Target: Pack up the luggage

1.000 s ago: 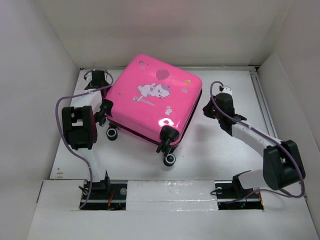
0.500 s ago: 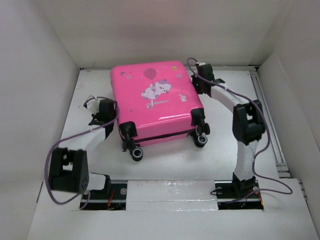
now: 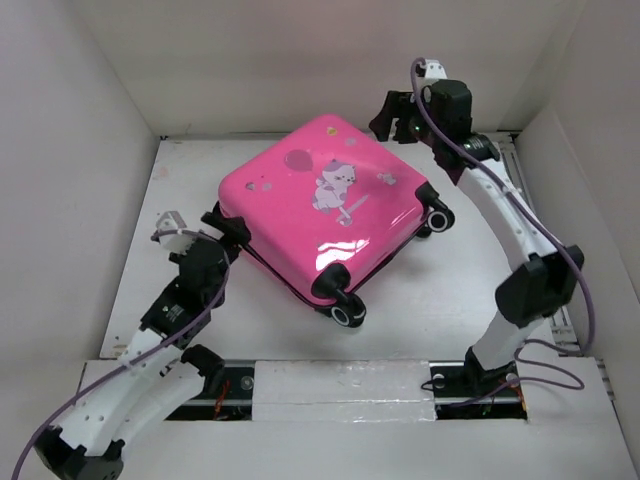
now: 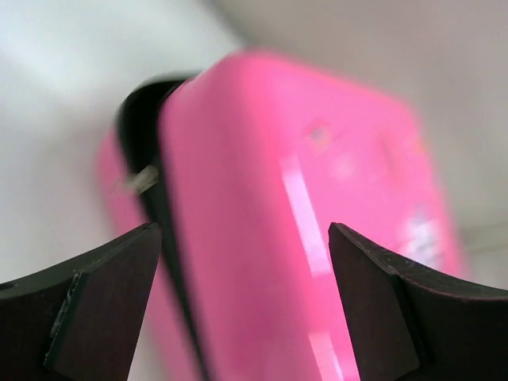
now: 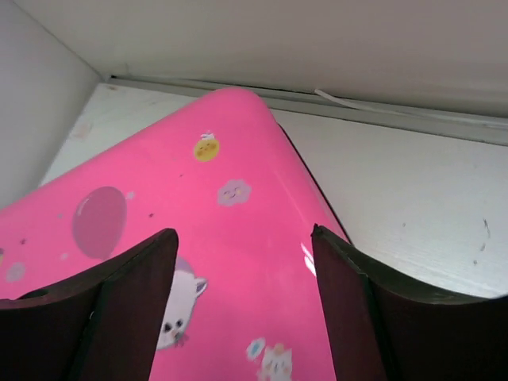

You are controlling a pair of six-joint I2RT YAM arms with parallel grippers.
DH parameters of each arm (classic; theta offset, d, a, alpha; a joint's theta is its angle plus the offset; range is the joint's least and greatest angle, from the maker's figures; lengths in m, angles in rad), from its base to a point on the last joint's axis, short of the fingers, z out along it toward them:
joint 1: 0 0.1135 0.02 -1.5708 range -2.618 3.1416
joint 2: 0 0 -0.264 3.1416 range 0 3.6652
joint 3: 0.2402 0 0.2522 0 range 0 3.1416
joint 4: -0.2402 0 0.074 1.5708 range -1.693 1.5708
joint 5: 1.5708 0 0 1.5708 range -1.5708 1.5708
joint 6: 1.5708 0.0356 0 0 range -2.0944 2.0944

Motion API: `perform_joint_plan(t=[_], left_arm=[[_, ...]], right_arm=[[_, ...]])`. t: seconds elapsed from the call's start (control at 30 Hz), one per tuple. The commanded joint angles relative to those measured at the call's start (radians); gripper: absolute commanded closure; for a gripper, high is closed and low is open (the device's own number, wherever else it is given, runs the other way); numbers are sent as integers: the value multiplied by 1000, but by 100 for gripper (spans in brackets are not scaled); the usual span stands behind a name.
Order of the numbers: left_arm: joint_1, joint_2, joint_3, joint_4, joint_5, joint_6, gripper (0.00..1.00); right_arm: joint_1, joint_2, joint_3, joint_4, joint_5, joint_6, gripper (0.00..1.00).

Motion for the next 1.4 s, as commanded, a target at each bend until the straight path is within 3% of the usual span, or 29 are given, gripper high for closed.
perform_joint_plan(t=[0.0, 0.07, 0.1, 0.13, 0.17, 0.2, 0.27, 0.4, 0.53, 0.6, 0.73, 0.9, 1.03, 1.13, 1.3, 1.37], left_arm=[[0, 11, 115, 147, -70, 8, 18], [0, 56, 129, 202, -60, 34, 18], [0, 74, 151, 281, -45, 61, 22], [15, 99, 166, 322, -28, 83, 25], [44, 167, 189, 348, 7, 97, 25], [64, 211, 215, 363, 28, 97, 25], [126, 313, 334, 397, 160, 138, 27], [364, 627, 548, 354, 392, 116, 29], [546, 832, 671, 318, 519, 91, 31], [593, 899, 723, 263, 530, 102, 31], [639, 1038, 735, 206, 645, 131, 31], [639, 1049, 509, 388, 728, 34, 35], [593, 952, 212, 537, 696, -30, 35], [558, 869, 91, 590, 687, -41, 36], [461, 716, -130, 621, 687, -58, 37], [360, 600, -192, 621, 636, -98, 37]], right_arm=[[-13, -118, -113, -6, 15, 46, 27], [-4, -223, -319, 84, 56, 71, 48], [-3, -349, -402, 124, 73, 98, 82], [6, -417, -490, 220, 88, 150, 95], [21, -483, -571, 251, 140, 176, 100], [32, -546, -710, 270, 165, 200, 100], [59, -703, -822, 279, 226, 232, 100], [81, -887, -1018, 210, 315, 272, 100], [107, -944, -1171, 210, 328, 293, 100], [107, -882, -1172, 228, 300, 293, 100], [118, -721, -1094, 305, 265, 270, 100], [127, -455, -848, 370, 187, 238, 100], [150, -193, -605, 370, 98, 214, 100], [162, 3, -378, 339, -20, 191, 100], [173, 232, 1, 95, -20, 120, 100], [162, 281, 198, -9, -20, 88, 100]])
